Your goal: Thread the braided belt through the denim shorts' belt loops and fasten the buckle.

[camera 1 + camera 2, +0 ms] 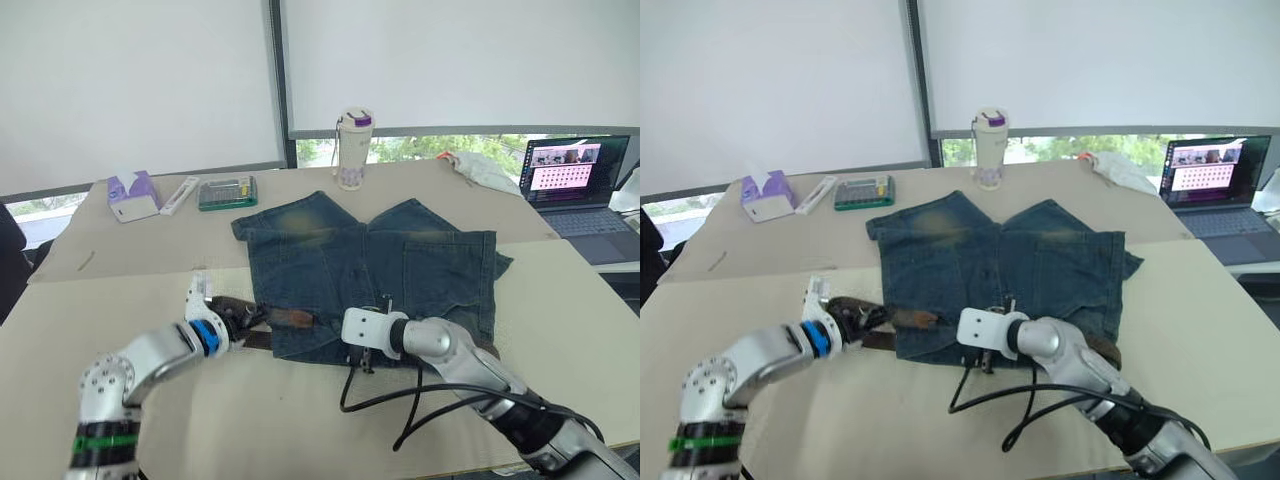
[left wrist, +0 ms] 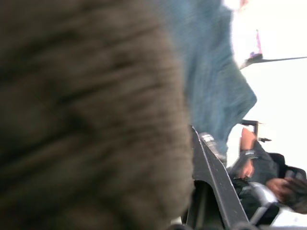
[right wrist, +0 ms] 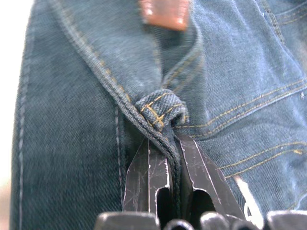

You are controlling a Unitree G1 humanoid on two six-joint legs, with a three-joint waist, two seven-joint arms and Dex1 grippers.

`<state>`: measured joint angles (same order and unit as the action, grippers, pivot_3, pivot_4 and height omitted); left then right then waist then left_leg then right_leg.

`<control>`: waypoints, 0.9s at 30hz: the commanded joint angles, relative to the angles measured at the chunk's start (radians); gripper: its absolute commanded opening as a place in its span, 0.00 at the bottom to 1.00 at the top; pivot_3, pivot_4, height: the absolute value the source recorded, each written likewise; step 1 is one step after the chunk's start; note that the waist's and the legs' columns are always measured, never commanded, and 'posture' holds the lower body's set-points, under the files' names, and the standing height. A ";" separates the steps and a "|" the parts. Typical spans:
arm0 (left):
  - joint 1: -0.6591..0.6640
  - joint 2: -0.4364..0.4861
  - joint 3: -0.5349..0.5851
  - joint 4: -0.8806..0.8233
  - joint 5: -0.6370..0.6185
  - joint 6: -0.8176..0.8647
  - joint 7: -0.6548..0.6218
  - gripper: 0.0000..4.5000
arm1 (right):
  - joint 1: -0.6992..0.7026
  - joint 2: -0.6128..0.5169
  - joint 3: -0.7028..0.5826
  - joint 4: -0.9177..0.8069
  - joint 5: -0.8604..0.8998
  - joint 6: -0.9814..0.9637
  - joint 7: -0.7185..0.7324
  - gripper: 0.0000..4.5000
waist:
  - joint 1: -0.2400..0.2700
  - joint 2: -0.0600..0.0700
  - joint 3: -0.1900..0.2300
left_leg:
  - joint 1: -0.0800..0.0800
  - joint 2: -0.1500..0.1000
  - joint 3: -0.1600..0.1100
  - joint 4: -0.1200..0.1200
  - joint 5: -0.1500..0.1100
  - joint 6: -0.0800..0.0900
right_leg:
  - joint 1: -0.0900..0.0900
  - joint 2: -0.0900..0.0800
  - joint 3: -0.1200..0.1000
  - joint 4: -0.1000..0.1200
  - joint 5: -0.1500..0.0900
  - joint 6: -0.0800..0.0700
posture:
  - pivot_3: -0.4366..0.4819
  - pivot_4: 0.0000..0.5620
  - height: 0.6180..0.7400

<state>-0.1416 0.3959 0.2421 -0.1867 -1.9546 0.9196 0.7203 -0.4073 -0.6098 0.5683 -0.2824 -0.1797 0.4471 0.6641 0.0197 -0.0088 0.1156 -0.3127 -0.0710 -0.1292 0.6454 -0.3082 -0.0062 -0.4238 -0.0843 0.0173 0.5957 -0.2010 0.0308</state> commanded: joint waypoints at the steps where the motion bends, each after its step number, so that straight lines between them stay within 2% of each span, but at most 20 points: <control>1: 0.024 -0.031 -0.012 -0.082 -0.018 -0.046 0.100 0.00 | 0.032 -0.012 -0.048 -0.152 0.085 0.077 0.105 0.03 | 0.001 0.000 0.000 | 0.000 0.000 0.000 0.000 0.000 0.000 | 0.000 0.000 0.000 0.000 0.000 0.000 | 0.48 0.27 1.00; 2: 0.028 -0.037 -0.017 -0.086 -0.018 -0.053 0.114 0.00 | 0.043 -0.017 -0.062 -0.187 0.126 0.097 0.144 0.03 | 0.003 0.000 0.000 | 0.000 0.000 0.000 0.000 0.000 0.000 | 0.000 0.000 0.000 0.000 0.000 0.000 | 0.48 0.27 1.00; 4: 0.032 -0.053 -0.026 -0.084 -0.018 -0.068 0.138 0.00 | 0.055 -0.028 -0.099 -0.233 0.156 0.153 0.168 0.18 | 0.002 0.000 0.000 | 0.000 0.000 0.000 0.000 0.000 0.000 | 0.000 0.000 0.000 0.000 0.000 0.000 | 0.48 0.27 1.00; 8: 0.030 -0.053 -0.064 -0.063 -0.018 -0.055 0.141 0.00 | 0.078 -0.166 -0.103 -0.269 0.026 0.136 0.162 0.47 | 0.008 0.000 0.000 | 0.000 0.000 0.000 0.000 0.000 0.000 | 0.001 0.000 0.000 0.000 0.000 0.000 | 0.48 0.27 1.00; 12: 0.011 -0.034 -0.070 -0.034 -0.018 -0.018 0.100 0.00 | 0.102 -0.205 -0.102 -0.295 -0.014 0.135 0.150 0.47 | 0.017 -0.001 0.000 | 0.000 -0.001 0.002 0.000 0.000 0.000 | 0.002 0.000 -0.001 -0.001 -0.001 0.000 | 0.48 0.27 1.00; 17: -0.072 0.080 -0.081 0.117 0.011 0.035 -0.022 0.00 | 0.141 -0.178 -0.094 -0.304 -0.032 0.146 0.141 0.47 | 0.017 -0.001 0.000 | 0.000 0.000 0.002 0.000 0.000 0.000 | 0.002 0.001 -0.001 0.000 -0.001 0.000 | 0.48 0.27 1.00; 19: -0.116 0.090 -0.085 0.175 0.069 0.030 -0.071 0.00 | 0.134 -0.157 -0.075 -0.265 -0.062 0.126 0.122 0.47 | 0.016 -0.001 0.000 | 0.000 -0.001 0.002 0.000 0.000 0.000 | 0.001 0.002 -0.001 0.000 -0.001 0.000 | 0.48 0.27 1.00; 21: -0.191 0.088 -0.097 0.263 0.179 0.017 -0.152 0.00 | 0.098 -0.105 -0.051 -0.185 -0.095 0.106 0.090 0.47 | 0.016 -0.002 0.000 | 0.001 -0.001 0.002 0.000 0.000 0.000 | 0.002 0.002 -0.001 0.000 -0.001 0.000 | 0.48 0.27 1.00; 27: -0.502 0.061 -0.119 0.590 0.513 -0.039 -0.446 0.00 | -0.131 0.045 -0.074 0.150 -0.132 0.031 0.019 0.47 | 0.014 -0.003 0.000 | 0.000 -0.002 0.008 0.000 0.002 -0.003 | 0.001 0.004 -0.002 -0.001 0.000 -0.002 | 0.48 0.27 1.00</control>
<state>-0.5575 0.4546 0.1184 0.3142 -1.5477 0.9134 0.3805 -0.4769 -0.5809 0.5323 -0.2235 -0.2943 0.5166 0.7133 0.0339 -0.0118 0.1155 -0.3128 -0.0728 -0.1213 0.6457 -0.3064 -0.0090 -0.4228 -0.0806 0.0150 0.5952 -0.2004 0.0285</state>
